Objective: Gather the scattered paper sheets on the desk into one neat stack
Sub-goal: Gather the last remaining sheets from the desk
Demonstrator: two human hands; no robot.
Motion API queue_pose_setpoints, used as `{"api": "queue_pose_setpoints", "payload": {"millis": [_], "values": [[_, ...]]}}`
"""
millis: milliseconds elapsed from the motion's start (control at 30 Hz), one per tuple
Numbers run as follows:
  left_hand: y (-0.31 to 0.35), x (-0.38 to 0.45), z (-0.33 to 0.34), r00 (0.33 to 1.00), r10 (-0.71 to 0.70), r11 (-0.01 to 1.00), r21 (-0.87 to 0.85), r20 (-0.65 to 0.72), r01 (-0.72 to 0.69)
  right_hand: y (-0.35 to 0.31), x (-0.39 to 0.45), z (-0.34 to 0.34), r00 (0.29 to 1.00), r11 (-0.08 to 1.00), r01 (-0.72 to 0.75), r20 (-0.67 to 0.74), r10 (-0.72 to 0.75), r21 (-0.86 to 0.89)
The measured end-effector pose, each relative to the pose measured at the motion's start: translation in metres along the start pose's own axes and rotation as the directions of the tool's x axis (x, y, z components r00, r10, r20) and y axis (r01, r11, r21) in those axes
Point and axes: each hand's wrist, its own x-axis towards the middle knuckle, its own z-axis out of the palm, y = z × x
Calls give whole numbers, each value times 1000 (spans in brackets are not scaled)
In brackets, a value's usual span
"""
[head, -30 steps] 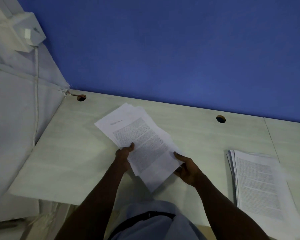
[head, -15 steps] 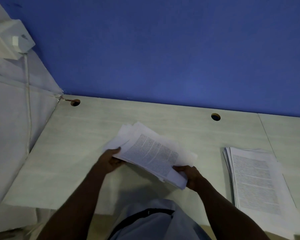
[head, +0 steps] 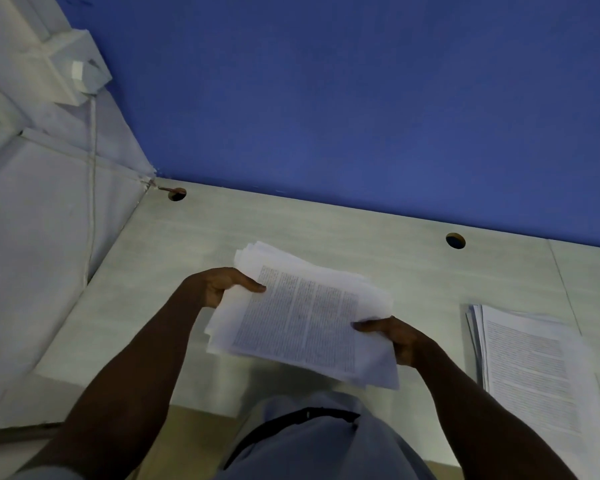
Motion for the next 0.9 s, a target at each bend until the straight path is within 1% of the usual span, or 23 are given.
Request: {"api": "queue_pose_setpoints", "payload": {"millis": [67,133,167,200,267,333,400,500,567,600,667,733,800,900], "values": [[1,6,9,1000,2,1000,7,24,-2,2,5,4,1000,1000,-11,20,11,-4],[0,10,9,999,30,998,-48,28,-29,3,4,7,997,998,-59,-47,58,-27],[-2,10,7,998,57,993,-102,36,-53,5,2,7,997,998,-52,-64,51,-18],[-5,9,4,996,88,984,-156,29,-83,8,2,5,997,1000,-18,-78,18,10],[-14,11,0,988,152,945,-290,-21,-152,10,0,3,989,987,123,-93,-113,106],[-22,17,9,976,202,862,-459,-79,-215,12,2,7,974,956,207,-133,-182,207],[-26,29,32,960,245,790,-547,-133,-277,13,7,21,965,933,250,-149,-218,259],[-29,47,75,923,301,790,-480,-239,-382,16,14,45,960,932,275,-128,-250,238],[-33,57,85,888,322,786,-430,-330,-445,16,12,54,968,946,249,-94,-234,209],[-34,59,82,873,340,784,-407,-348,-468,14,9,54,972,951,233,-87,-220,205],[-32,59,67,883,354,810,-371,-308,-454,6,-1,41,978,945,196,-116,-171,261],[-24,50,51,928,321,869,-330,-191,-369,-5,-11,21,981,931,166,-150,-122,325],[-14,41,46,968,245,929,-271,-60,-252,-20,-16,7,980,940,144,-180,-91,309],[1,36,51,987,115,992,-73,110,-108,-49,-16,13,985,962,128,-142,-96,240]]}}
